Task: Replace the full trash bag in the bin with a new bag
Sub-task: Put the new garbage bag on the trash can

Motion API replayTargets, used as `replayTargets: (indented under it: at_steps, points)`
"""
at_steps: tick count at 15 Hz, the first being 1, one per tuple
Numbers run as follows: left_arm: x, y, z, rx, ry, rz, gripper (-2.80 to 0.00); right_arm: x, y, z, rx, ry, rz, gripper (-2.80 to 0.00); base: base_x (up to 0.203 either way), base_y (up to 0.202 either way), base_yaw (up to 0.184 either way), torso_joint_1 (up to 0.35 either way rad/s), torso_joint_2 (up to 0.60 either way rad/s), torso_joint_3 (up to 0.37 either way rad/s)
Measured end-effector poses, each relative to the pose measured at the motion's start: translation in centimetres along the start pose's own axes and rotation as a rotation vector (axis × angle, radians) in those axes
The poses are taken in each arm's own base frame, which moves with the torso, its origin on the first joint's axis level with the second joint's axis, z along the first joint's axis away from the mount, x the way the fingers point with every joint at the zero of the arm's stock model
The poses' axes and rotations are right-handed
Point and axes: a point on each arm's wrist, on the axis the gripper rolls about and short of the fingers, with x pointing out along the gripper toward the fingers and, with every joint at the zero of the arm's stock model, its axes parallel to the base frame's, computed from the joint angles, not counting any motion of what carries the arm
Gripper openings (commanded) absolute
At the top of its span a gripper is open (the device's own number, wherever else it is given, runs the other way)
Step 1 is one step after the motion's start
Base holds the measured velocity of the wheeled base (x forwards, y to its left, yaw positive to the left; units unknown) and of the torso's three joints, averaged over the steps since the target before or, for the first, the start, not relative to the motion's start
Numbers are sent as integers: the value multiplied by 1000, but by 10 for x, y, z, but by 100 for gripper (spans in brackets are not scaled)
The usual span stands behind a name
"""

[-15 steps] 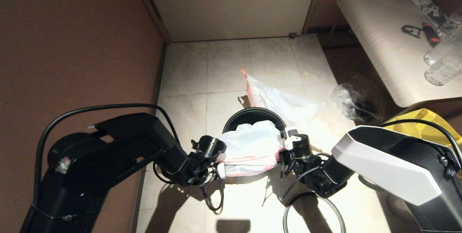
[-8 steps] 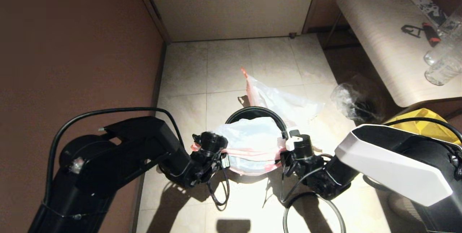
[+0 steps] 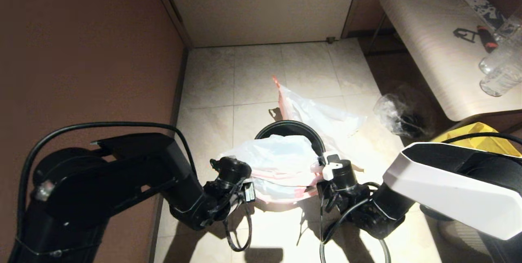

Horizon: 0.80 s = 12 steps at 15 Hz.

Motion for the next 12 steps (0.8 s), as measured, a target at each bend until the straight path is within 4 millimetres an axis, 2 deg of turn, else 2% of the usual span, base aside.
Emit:
replayTargets:
  at_steps: [2, 6, 12]
  points:
    - [-14, 9, -9, -1, 35, 16, 0, -8, -1, -1, -9, 10, 6, -280, 0, 0, 0, 0, 0, 0]
    - [-23, 12, -8, -57, 58, -23, 0, -17, 0, -3, -19, 17, 17, -280, 0, 0, 0, 0, 0, 0]
    - [-22, -10, 24, -155, 126, -58, 0, -17, 0, 0, -6, -9, 23, -280, 0, 0, 0, 0, 0, 0]
